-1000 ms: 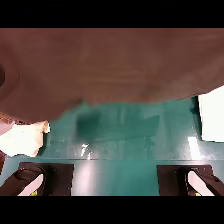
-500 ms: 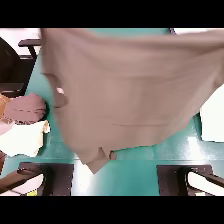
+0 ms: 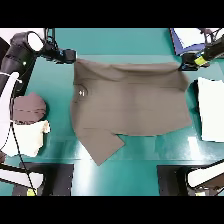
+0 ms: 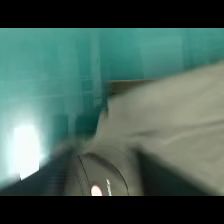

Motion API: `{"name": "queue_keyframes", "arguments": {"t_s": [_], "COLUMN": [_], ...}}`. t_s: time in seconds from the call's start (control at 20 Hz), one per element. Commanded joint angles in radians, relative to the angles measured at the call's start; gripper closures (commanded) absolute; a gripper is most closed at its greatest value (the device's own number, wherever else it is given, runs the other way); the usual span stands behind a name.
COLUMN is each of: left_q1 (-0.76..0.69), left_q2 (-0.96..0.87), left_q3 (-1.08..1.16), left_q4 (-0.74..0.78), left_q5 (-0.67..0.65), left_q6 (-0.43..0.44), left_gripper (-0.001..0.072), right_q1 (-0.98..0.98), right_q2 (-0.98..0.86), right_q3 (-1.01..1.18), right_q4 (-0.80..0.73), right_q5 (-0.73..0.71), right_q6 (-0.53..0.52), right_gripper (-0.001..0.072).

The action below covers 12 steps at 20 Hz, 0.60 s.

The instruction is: Fold the shirts.

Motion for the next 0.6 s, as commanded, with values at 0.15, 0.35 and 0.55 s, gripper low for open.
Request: {"name": "queue_keyframes", "arguments": {"t_s": [0.15,0.35,0.55], "left_q1": [0.042,0.073,0.073], "left_q2": [0.002,0.149,0.423], "left_q3": [0.058,-0.194,-0.72], "left_q4": [0.023,0.019,-0.026], "left_q5": [-0.241,-0.403,-0.257], "left_q6": [0.01,0.073,0.009], "left_gripper": [0.0166,0.0167,0.0166], "right_q1": [-0.066,-0.104,-0.115], "right_q2": [-0.001,0.096,0.265], "right_q3": [0.0,-0.016,-0.25], "right_q4": [0.23,0.243,0.264], "right_q5": [0.044,0.122,0.08], "right_q6": [-0.067,-0.077,-0.096], "right_gripper": [0.0345,0.0345,0.0345]}}
